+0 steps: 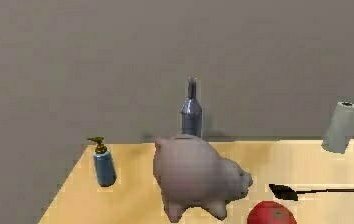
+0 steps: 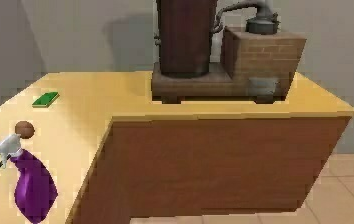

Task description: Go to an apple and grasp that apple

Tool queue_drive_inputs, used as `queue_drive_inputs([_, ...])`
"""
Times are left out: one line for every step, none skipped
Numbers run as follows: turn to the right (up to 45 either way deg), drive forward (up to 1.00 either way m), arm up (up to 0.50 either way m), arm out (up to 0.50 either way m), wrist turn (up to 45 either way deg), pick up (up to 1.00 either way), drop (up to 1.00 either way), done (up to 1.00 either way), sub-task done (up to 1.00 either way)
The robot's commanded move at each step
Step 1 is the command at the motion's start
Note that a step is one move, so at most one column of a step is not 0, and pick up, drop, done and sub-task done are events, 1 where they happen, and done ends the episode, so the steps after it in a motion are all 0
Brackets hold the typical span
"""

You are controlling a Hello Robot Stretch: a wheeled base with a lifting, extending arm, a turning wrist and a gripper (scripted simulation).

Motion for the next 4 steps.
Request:
queue_drive_inputs([-45.0,0.00,0.00,0.00,0.0,0.00,0.00,0.00,0.00])
queue_drive_inputs([-24.0,0.00,0.00,0.00,0.0,0.00,0.00,0.00,0.00])
queue_drive_inputs([0.0,0.00,0.50,0.00,0.0,0.00,0.00,0.00,0.00])
queue_drive_inputs([0.0,0.00,0.38,0.00,0.0,0.00,0.00,0.00,0.00])
